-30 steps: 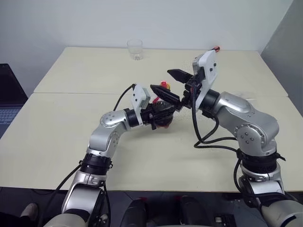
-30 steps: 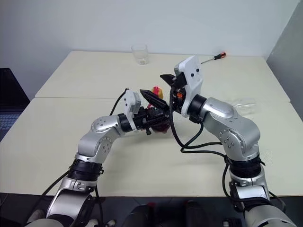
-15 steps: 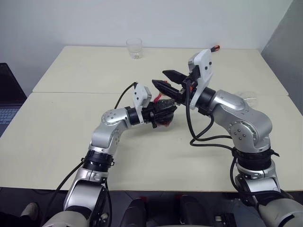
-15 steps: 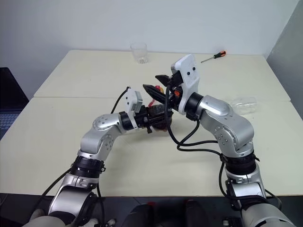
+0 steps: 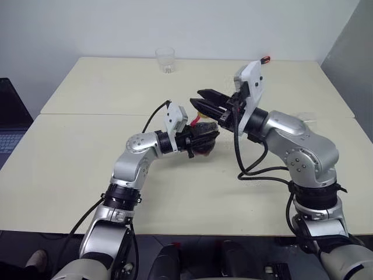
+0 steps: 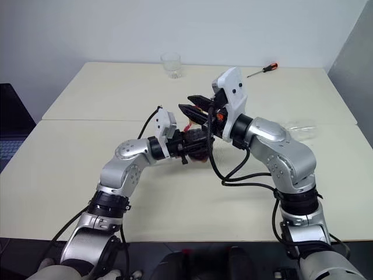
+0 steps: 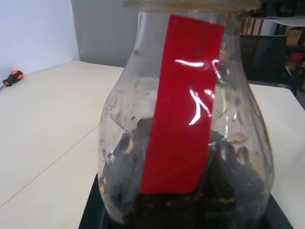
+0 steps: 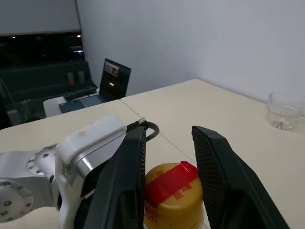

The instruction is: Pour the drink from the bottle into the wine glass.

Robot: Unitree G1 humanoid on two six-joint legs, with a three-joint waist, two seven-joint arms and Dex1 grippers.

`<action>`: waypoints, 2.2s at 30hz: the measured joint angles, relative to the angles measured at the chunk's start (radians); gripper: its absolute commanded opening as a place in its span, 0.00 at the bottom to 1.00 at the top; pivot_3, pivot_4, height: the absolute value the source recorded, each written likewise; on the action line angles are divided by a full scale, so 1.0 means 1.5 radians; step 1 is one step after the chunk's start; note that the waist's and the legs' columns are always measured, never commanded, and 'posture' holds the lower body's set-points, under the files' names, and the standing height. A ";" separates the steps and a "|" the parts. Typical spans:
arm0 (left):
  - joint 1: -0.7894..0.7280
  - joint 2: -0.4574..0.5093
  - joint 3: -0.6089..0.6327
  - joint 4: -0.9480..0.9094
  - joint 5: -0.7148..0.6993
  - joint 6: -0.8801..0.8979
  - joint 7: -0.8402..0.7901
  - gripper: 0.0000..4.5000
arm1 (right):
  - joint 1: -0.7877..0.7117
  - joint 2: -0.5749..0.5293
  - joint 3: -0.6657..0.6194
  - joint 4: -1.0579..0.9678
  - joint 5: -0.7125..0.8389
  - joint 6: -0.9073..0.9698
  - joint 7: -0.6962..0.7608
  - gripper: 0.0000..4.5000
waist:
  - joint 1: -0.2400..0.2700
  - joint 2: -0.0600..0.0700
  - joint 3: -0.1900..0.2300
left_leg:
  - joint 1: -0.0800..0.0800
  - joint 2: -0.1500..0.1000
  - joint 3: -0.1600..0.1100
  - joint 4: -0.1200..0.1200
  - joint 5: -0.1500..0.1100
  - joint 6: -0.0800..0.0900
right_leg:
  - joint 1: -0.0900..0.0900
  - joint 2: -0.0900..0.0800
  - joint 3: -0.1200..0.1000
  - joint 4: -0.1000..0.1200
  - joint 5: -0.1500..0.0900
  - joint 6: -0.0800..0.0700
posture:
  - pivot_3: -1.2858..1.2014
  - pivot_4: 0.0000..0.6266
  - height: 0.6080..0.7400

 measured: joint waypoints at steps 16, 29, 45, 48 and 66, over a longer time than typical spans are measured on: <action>0.129 0.056 -0.005 -0.245 -0.092 0.133 0.002 0.31 | -0.026 -0.068 0.003 0.104 0.096 -0.067 0.317 0.26 | 0.001 0.000 0.000 | 0.000 0.000 0.000 0.001 0.000 0.000 | 0.000 0.000 0.000 0.001 0.000 0.000 | 0.52 0.24 1.00; 0.142 0.079 0.009 -0.270 -0.101 0.126 -0.028 0.31 | -0.044 -0.120 0.028 0.176 0.062 -0.199 0.482 0.26 | 0.001 0.000 0.000 | 0.000 0.000 0.000 0.001 0.000 0.000 | 0.000 0.000 0.000 0.001 0.000 0.000 | 0.52 0.24 1.00; 0.133 0.064 0.016 -0.265 -0.101 0.106 -0.035 0.31 | -0.007 -0.166 -0.008 0.150 0.066 -0.103 0.414 0.99 | 0.003 0.000 0.000 | 0.000 0.000 0.000 0.001 0.000 0.000 | 0.000 0.000 0.000 0.001 0.000 0.000 | 0.52 0.24 1.00; 0.107 0.053 0.021 -0.235 -0.098 0.097 -0.012 0.31 | 0.015 -0.172 -0.033 0.106 0.087 -0.055 0.367 0.99 | 0.003 0.000 0.000 | 0.000 0.000 0.000 0.002 0.000 0.000 | 0.000 0.000 0.000 0.001 0.000 0.000 | 0.52 0.24 1.00; 0.025 -0.008 0.018 -0.057 -0.029 0.036 0.062 0.31 | 0.001 0.008 -0.065 -0.006 0.120 0.018 0.008 0.99 | 0.000 0.000 0.000 | 0.000 0.000 0.000 0.002 0.000 0.000 | 0.000 0.000 0.000 0.002 0.000 0.000 | 0.52 0.24 1.00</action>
